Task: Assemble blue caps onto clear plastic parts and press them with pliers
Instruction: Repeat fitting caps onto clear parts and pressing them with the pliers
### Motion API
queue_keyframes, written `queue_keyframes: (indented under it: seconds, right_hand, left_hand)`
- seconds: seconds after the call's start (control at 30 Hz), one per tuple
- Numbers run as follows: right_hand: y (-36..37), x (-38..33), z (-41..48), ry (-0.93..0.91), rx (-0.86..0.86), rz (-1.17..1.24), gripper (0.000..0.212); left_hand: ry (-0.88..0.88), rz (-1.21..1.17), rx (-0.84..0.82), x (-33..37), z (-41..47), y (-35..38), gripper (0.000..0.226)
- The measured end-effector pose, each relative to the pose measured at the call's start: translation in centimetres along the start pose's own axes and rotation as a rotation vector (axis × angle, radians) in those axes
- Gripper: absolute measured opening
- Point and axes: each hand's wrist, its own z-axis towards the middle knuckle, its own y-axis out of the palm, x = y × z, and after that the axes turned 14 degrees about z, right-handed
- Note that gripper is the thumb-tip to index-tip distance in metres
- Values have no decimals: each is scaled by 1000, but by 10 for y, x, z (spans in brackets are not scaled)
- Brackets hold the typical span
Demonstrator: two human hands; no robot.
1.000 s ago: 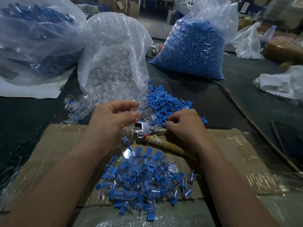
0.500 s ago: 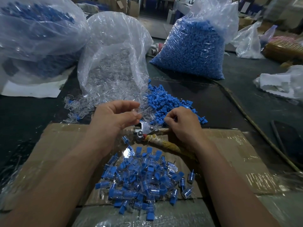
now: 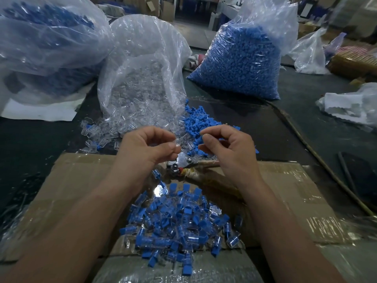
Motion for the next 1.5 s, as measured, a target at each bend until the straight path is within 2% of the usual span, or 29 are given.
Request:
queue_keyframes:
  seconds: [0.1, 0.27, 0.43, 0.63, 0.8, 0.97, 1.17, 1.3, 1.4, 1.5]
  right_hand:
    - [11, -3, -5, -109, -23, -20, 26]
    - [20, -3, -12, -183, -67, -22, 21]
    - [21, 2, -11, -268, -13, -156, 6]
    - [21, 5, -11, -319, 21, -261, 3]
    - [18, 5, -10, -285, -25, -221, 8]
    - [14, 4, -8, -190, -109, -61, 30]
    - [14, 6, -9, -250, -121, -4, 32]
    - [11, 6, -8, -253, -191, -22, 39]
    - [10, 7, -8, -280, -205, -42, 36]
    - [8, 7, -8, -284, -192, -49, 33]
  left_hand:
    - [-8, -15, -14, 0, 0, 1, 9]
    - [-19, -5, -9, 0, 0, 3, 7]
    - [26, 68, -30, 2, -3, 4, 11]
    - [94, 140, -41, 3, -6, 8, 19]
    - [99, 115, -47, 2, -5, 8, 16]
    - [93, 82, -67, 3, -6, 5, 12]
    - [66, 86, -84, 5, -6, 5, 9]
    - [31, 74, -86, 6, -6, 3, 11]
    - [-3, 67, -103, 6, -6, 2, 13]
    - [-32, 14, -141, 6, -5, 2, 6]
